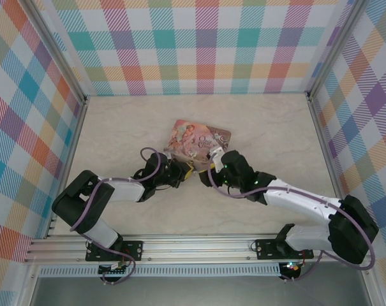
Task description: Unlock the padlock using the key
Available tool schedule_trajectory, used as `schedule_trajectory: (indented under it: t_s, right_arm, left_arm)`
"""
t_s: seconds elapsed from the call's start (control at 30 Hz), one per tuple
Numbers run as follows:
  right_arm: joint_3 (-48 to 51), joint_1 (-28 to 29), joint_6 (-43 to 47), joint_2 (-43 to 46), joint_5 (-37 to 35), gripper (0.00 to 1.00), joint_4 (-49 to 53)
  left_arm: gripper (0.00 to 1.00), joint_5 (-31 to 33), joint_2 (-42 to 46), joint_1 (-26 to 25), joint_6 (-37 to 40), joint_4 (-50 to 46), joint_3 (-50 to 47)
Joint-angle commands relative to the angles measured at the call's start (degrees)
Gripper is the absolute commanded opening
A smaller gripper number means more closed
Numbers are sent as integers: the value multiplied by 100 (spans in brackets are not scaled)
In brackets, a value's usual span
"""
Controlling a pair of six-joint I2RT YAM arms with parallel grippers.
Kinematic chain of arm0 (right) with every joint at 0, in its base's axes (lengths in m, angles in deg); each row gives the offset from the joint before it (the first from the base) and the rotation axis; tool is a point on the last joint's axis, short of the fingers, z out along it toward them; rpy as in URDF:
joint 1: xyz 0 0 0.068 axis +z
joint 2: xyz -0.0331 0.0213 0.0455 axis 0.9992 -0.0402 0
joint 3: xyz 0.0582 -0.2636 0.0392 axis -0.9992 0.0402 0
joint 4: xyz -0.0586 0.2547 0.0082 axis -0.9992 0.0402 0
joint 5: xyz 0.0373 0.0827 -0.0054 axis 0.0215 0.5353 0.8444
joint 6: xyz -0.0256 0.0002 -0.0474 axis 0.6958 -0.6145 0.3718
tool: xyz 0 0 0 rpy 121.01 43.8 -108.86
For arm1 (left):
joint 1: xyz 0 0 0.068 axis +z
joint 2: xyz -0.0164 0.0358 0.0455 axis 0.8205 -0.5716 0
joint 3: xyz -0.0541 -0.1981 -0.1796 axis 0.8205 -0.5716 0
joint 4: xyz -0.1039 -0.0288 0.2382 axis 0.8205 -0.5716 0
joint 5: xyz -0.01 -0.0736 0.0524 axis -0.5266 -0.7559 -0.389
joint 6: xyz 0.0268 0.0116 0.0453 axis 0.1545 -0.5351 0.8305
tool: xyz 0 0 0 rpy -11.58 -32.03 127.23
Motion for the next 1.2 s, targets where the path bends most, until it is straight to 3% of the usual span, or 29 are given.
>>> schedule_trajectory:
  t_s: [0.0, 0.1, 0.33, 0.57, 0.77, 1.17]
  right_arm:
    - [237, 286, 1663, -107, -1219, 53, -318]
    - [405, 452, 2469, -406, -1576, 53, -798]
    - [805, 416, 3910, -1124, -1471, 50, -2233]
    - [615, 155, 3818, -1486, -968, 41, -2532]
    - [377, 130, 3578, -1747, -573, 41, -2561]
    - [126, 128, 3456, -2186, -789, 37, -2912]
  left_arm:
    - [0, -24, 290, -59, -200, -59, 239]
    - [0, -82, 275, -59, -347, -10, 248]
    - [0, -105, 303, -59, -440, 24, 254]
    - [0, -105, 358, -59, -437, 9, 235]
    - [0, -127, 332, -59, -443, 33, 248]
    - [0, -123, 323, -59, -443, 49, 219]
